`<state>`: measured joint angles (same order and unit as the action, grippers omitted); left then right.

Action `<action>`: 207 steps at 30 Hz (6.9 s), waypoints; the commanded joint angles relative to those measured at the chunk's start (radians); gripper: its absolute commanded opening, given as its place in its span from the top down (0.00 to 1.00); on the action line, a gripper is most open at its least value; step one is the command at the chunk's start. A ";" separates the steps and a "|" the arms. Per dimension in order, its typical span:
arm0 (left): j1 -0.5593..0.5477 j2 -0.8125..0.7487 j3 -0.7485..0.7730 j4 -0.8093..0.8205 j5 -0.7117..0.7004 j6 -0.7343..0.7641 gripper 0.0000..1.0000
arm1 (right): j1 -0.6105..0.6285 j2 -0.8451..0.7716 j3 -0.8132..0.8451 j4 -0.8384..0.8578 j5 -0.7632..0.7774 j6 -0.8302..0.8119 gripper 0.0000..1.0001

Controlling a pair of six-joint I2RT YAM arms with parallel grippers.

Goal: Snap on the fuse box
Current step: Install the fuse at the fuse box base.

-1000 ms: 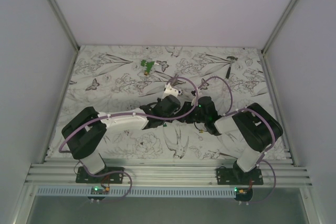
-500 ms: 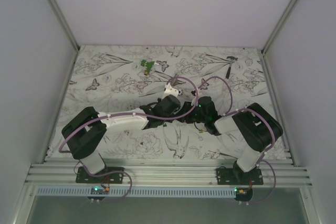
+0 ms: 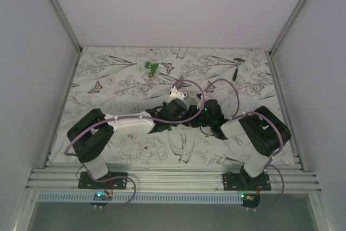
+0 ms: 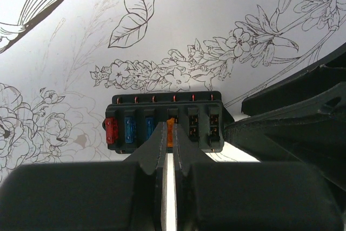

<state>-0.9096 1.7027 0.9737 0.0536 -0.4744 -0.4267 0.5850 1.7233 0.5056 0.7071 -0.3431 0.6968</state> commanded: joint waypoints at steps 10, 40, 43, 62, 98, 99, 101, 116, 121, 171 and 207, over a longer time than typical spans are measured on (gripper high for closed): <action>-0.002 0.071 0.003 -0.016 0.023 0.011 1.00 | 0.008 0.018 0.014 0.005 -0.005 0.010 0.57; 0.098 0.251 0.139 -0.369 0.277 -0.052 1.00 | 0.009 0.018 0.009 0.000 -0.011 0.009 0.57; 0.098 0.277 0.167 -0.400 0.294 -0.051 1.00 | 0.008 0.016 0.008 0.000 -0.010 0.009 0.57; 0.081 0.139 0.289 -0.464 0.298 -0.135 0.86 | 0.010 -0.276 -0.049 -0.217 0.106 -0.071 0.56; 0.443 0.015 0.061 -0.215 0.844 -0.193 0.51 | 0.184 -0.345 0.071 -0.514 0.302 -0.085 0.58; 0.445 0.025 0.056 -0.198 0.866 -0.204 0.51 | 0.184 -0.350 0.074 -0.529 0.311 -0.087 0.58; 0.445 0.041 0.042 -0.154 0.905 -0.233 0.51 | 0.184 -0.362 0.085 -0.557 0.324 -0.099 0.58; 0.333 -0.032 -0.106 0.040 0.817 -0.492 0.50 | 0.191 -0.311 0.333 -0.966 0.409 -0.145 0.59; 0.289 -0.004 -0.092 0.072 0.809 -0.527 0.47 | 0.190 -0.260 0.422 -1.064 0.426 -0.173 0.58; 0.327 0.061 -0.102 0.045 0.848 -0.457 0.68 | 0.225 0.027 0.629 -1.271 0.446 -0.202 1.00; 0.327 0.068 -0.095 0.009 0.829 -0.438 0.70 | 0.227 0.022 0.690 -1.310 0.458 -0.258 1.00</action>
<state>-0.5827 1.7405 0.8799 0.1307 0.3988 -0.8967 0.8013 1.7355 1.1824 -0.6163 0.1299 0.4461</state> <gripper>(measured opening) 0.307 0.006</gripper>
